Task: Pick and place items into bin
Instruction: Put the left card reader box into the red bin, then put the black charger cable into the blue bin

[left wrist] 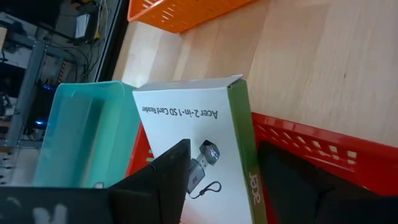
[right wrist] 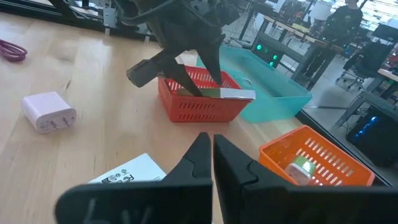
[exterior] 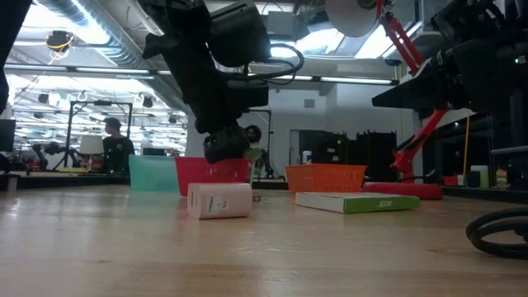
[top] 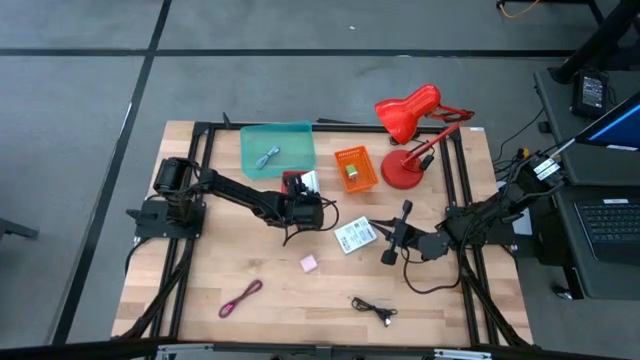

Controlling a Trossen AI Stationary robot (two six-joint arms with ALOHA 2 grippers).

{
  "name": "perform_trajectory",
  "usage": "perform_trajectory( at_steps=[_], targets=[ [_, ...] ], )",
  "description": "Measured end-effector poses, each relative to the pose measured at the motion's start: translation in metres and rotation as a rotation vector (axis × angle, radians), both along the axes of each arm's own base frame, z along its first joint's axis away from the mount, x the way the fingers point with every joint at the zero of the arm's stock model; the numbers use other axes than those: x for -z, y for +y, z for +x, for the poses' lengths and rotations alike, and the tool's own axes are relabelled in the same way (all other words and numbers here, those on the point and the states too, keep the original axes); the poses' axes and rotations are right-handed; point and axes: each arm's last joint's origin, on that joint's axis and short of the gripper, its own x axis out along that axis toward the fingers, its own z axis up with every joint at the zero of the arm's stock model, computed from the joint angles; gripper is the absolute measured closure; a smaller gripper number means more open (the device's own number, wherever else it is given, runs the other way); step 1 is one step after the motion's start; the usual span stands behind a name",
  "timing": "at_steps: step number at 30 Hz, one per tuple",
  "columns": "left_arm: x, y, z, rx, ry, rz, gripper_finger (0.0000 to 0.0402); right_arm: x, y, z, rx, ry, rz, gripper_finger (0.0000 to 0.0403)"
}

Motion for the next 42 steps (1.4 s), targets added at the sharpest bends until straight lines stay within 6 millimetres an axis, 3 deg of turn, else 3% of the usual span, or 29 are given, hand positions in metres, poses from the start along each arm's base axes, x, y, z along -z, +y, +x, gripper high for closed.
perform_trajectory(
  at_steps=[23, 37, 42],
  targets=[
    [-0.001, -0.007, 0.0, 0.0, -0.021, -0.006, 0.0394, 0.0, 0.0, 0.0, 0.004, -0.008, 0.017, 0.0403],
    [0.0, -0.027, -0.002, 0.063, -0.016, -0.018, 0.0399, 0.0, 0.0, 0.0, 0.004, -0.007, 0.016, 0.0403],
    [0.001, -0.031, -0.001, 0.109, -0.006, -0.106, 0.0401, 0.0, 0.0, 0.0, 0.004, -0.007, 0.016, 0.0403]
  ],
)
